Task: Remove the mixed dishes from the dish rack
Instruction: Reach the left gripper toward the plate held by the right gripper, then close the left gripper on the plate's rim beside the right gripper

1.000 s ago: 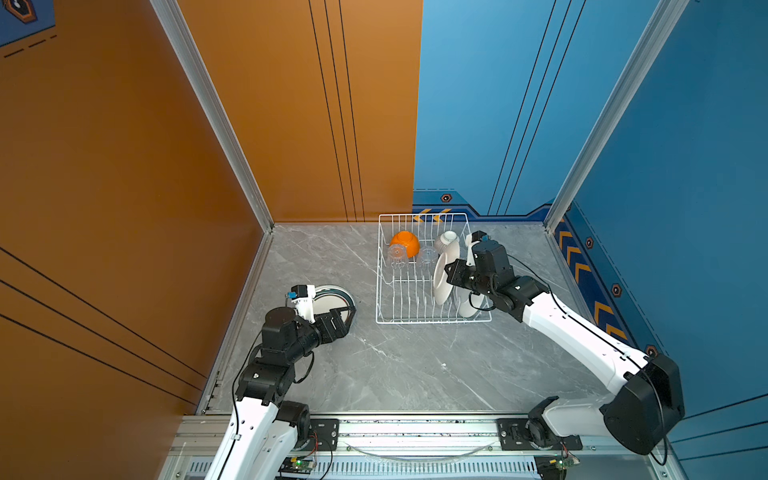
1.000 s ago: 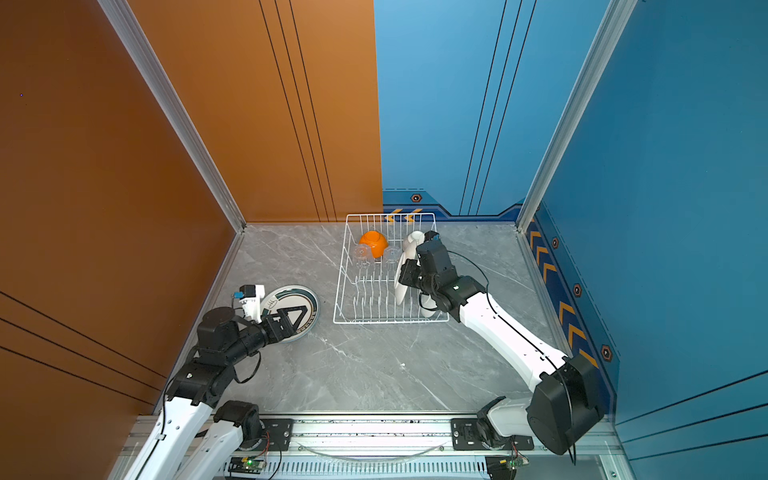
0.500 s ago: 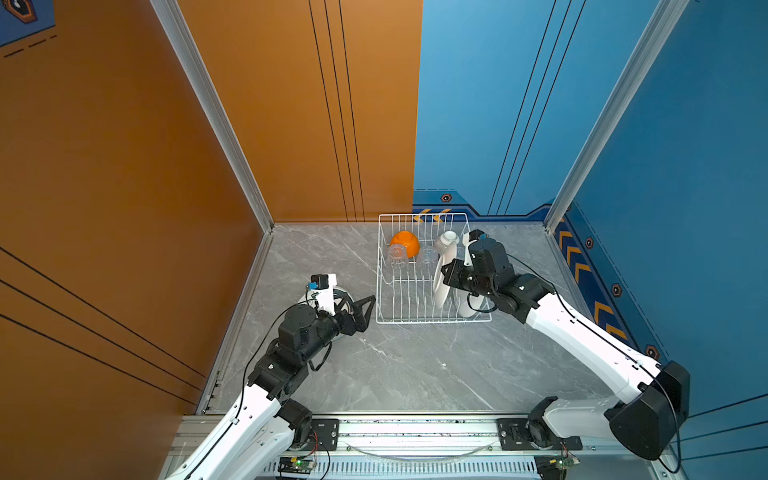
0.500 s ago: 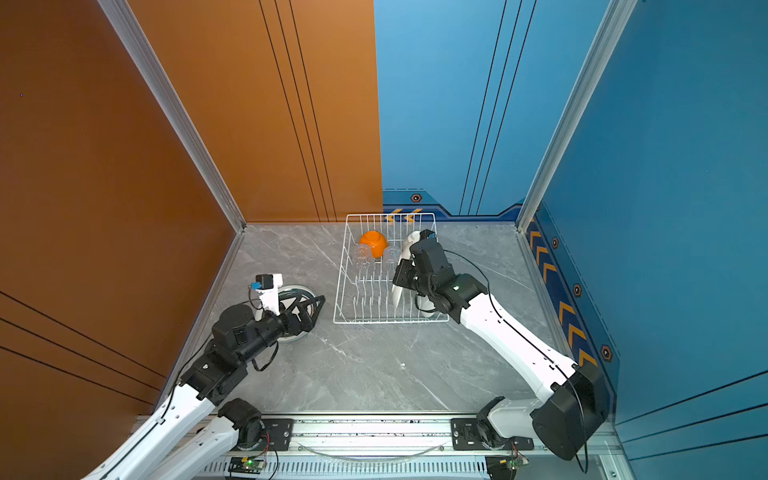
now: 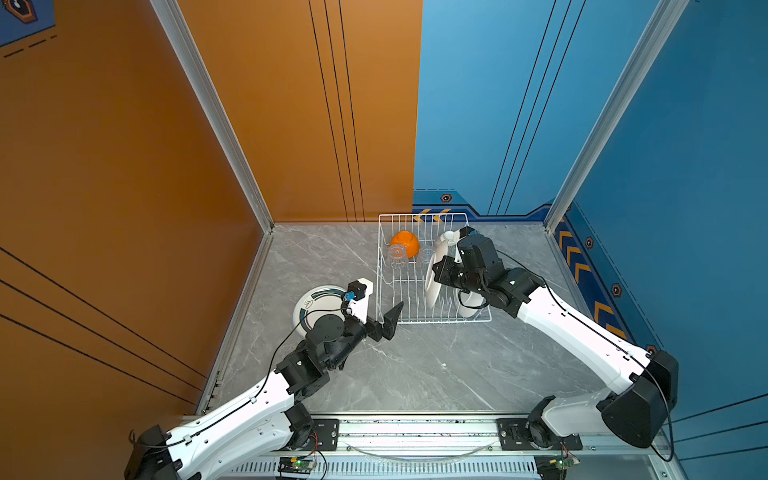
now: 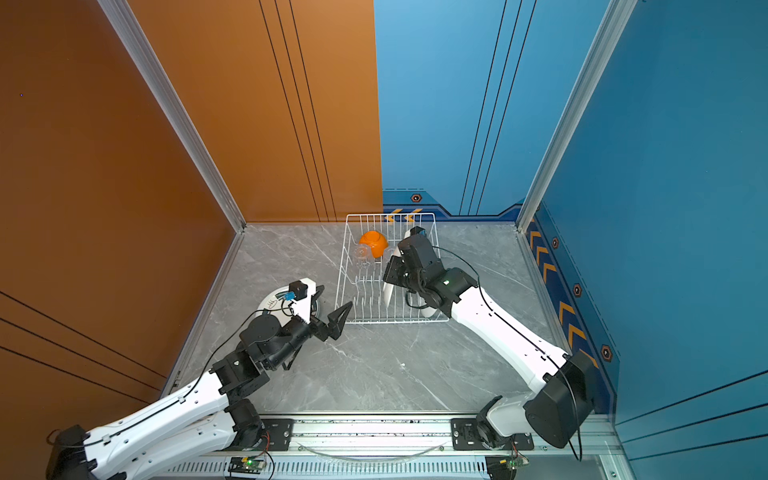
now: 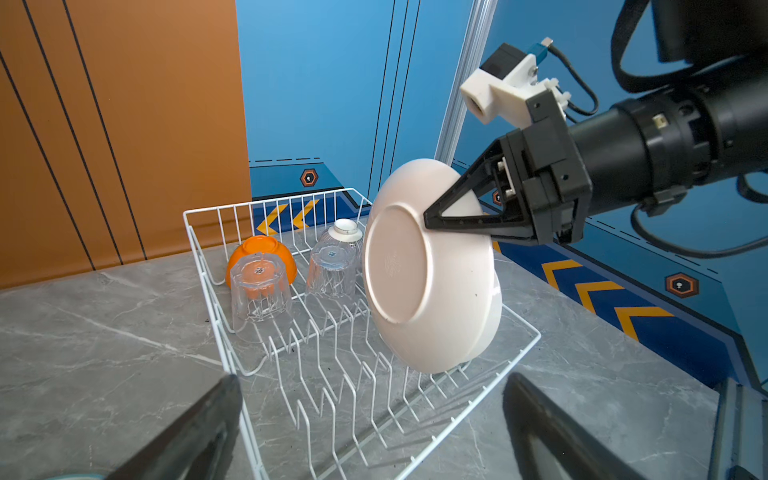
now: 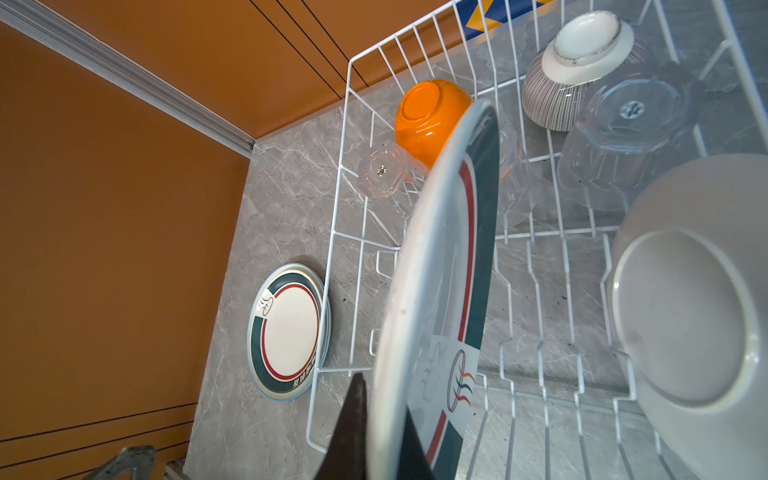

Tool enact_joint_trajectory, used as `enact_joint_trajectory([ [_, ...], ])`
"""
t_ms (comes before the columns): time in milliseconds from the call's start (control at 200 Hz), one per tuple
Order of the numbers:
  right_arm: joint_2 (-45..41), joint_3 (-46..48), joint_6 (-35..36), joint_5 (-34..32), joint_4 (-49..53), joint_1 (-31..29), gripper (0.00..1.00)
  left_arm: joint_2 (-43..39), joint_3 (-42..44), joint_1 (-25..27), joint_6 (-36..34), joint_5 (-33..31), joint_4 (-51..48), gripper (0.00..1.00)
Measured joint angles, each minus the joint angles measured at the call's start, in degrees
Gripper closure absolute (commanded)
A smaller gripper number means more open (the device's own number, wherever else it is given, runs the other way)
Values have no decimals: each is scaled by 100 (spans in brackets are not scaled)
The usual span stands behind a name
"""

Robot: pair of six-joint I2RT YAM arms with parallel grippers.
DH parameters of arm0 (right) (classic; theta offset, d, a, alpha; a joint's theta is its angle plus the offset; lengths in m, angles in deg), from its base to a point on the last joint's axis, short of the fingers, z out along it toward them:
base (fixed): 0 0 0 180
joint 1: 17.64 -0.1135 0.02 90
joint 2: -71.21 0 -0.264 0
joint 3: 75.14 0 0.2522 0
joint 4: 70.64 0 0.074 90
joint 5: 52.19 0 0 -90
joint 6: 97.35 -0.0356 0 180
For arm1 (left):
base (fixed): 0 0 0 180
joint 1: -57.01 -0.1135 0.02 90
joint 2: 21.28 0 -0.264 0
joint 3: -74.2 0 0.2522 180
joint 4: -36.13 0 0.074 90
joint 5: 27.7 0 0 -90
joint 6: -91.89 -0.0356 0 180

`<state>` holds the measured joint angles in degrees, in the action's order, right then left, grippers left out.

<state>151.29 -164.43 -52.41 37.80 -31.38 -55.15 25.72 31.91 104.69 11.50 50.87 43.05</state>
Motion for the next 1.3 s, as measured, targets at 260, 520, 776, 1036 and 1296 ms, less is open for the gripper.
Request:
enact_joint_trajectory([
  [260, 2, -175, -205, 151, 0, -87, 100, 839, 2, 219, -234, -350, 863, 2],
  [520, 2, -175, -310, 192, -2, -133, 100, 1364, -2, 348, -267, -356, 1526, 2],
  [776, 2, -175, -376, 199, -2, -133, 100, 1825, -9, 627, -350, -334, 2035, 2],
  [1036, 2, -175, -581, 201, -4, -133, 100, 2319, -179, 804, -422, -726, 2249, 0],
  [1296, -13, -166, -800, 201, -13, -136, 100, 2763, -516, 807, -546, -1309, 2330, 12],
])
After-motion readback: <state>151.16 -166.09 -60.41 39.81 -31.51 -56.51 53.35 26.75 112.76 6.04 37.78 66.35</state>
